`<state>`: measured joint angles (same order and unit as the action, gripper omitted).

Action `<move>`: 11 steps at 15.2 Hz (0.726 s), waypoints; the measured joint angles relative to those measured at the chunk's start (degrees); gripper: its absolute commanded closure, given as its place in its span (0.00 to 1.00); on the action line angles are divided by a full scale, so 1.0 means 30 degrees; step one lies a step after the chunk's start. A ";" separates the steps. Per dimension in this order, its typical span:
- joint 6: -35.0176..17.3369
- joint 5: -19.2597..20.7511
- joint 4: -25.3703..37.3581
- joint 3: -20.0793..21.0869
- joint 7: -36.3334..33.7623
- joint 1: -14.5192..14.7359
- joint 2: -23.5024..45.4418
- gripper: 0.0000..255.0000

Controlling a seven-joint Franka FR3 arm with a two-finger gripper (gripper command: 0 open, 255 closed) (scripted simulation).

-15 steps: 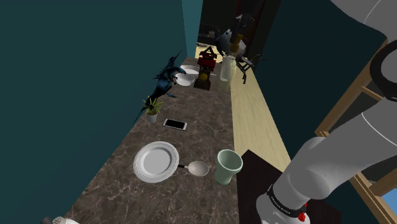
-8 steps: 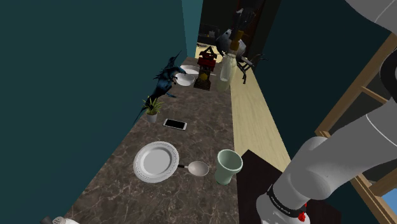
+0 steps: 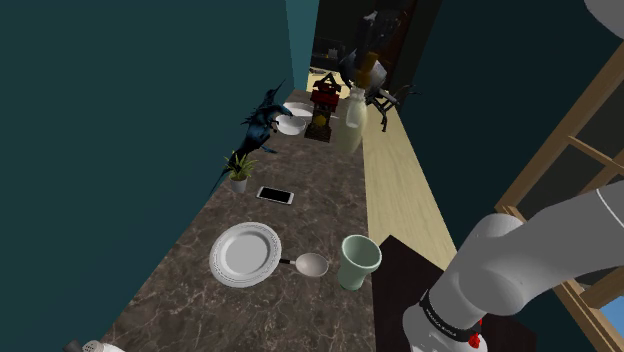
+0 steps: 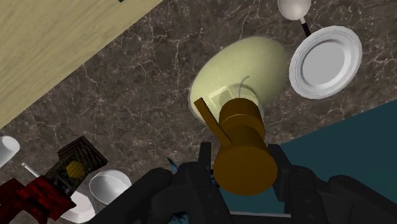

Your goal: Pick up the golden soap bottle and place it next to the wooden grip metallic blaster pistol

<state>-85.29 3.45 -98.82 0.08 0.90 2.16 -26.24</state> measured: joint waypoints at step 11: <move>0.1283 -0.1017 -0.0412 0.3889 -0.4787 0.1034 -0.1472 1.00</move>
<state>-81.44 0.40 -100.06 11.74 -13.46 5.26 -30.66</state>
